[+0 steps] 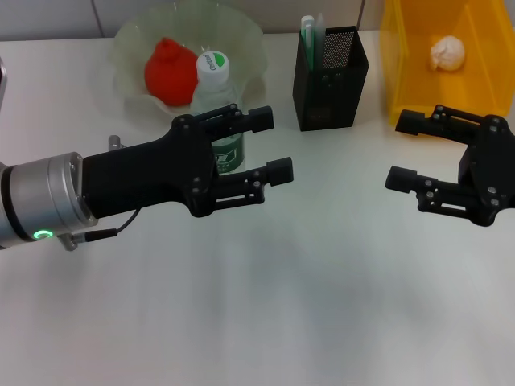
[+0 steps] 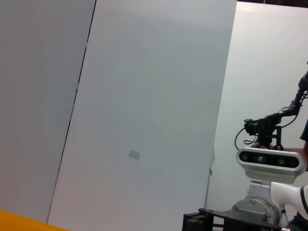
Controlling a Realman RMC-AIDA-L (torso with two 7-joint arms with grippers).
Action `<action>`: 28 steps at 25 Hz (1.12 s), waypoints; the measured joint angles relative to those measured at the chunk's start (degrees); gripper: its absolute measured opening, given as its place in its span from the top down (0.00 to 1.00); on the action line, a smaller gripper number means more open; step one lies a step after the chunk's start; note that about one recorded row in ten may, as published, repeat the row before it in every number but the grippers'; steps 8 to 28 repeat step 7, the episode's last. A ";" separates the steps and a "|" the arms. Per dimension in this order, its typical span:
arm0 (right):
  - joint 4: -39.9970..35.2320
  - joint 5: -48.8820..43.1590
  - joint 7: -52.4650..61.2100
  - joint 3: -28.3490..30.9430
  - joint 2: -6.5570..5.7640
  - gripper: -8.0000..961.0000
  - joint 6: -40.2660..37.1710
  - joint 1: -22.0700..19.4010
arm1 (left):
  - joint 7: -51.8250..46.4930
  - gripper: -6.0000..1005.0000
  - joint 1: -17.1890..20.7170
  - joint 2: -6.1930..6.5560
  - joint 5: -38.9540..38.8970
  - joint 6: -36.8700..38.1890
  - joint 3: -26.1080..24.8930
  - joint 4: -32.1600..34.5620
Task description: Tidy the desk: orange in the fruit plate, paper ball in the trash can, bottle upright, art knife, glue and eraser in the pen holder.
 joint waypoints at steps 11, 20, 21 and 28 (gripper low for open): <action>0.01 -0.14 0.01 -0.33 0.12 0.24 -0.30 0.04 | 0.00 0.23 0.01 0.41 0.00 0.01 0.00 -0.01; 0.01 -0.14 0.01 -0.33 0.12 0.24 -0.30 0.04 | 0.00 0.23 0.01 0.41 0.00 0.01 0.00 -0.01; 0.01 -0.14 0.01 -0.33 0.12 0.24 -0.30 0.04 | 0.00 0.23 0.01 0.41 0.00 0.01 0.00 -0.01; 0.01 -0.14 0.01 -0.33 0.12 0.24 -0.30 0.04 | 0.00 0.23 0.01 0.41 0.00 0.01 0.00 -0.01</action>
